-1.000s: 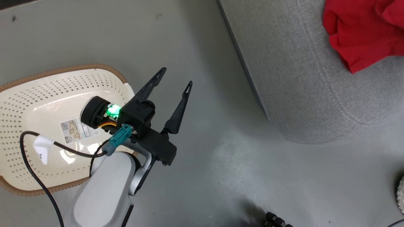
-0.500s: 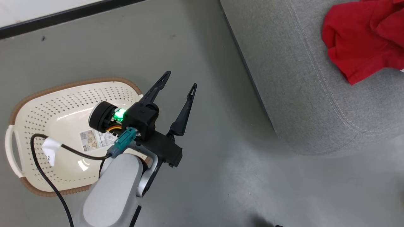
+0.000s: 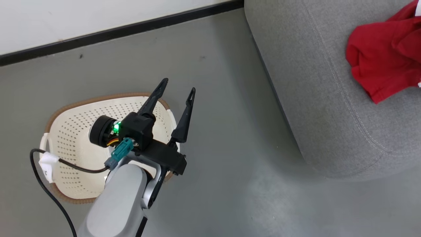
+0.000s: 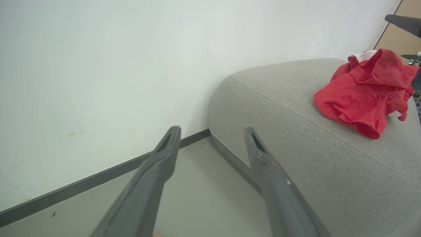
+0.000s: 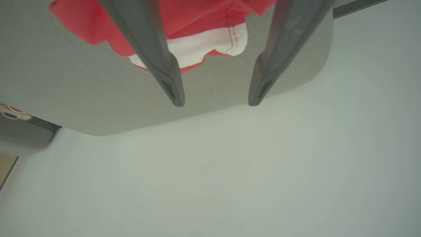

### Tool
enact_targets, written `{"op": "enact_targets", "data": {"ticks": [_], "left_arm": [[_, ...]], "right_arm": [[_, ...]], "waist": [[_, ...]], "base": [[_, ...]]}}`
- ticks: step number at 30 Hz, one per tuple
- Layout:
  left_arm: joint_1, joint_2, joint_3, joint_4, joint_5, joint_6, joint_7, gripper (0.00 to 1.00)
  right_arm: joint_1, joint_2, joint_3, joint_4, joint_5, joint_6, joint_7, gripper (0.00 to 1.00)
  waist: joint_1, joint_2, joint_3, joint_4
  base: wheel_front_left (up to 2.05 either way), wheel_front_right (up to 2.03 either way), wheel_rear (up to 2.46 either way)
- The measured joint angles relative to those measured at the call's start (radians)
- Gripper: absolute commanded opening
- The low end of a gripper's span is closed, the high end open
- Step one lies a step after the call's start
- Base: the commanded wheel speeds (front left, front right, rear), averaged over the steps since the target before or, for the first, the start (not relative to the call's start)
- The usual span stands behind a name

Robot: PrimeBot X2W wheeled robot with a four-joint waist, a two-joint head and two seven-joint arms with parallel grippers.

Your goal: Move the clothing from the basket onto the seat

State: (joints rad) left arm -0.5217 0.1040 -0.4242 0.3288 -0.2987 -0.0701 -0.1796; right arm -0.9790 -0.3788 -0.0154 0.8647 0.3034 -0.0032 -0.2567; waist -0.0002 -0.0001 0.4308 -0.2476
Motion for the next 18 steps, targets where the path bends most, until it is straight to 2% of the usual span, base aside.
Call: {"op": "enact_targets", "data": {"ticks": [18], "left_arm": [[0.071,-0.001,0.051,0.038,-0.026,0.027,-0.035,1.0]], "right_arm": [[0.071,0.111,0.091,-0.085,-0.027,0.074,0.0,1.0]], "waist": [[0.0001,0.0002,-0.12,0.09]], "base": [[0.0,0.0,0.0]]}}
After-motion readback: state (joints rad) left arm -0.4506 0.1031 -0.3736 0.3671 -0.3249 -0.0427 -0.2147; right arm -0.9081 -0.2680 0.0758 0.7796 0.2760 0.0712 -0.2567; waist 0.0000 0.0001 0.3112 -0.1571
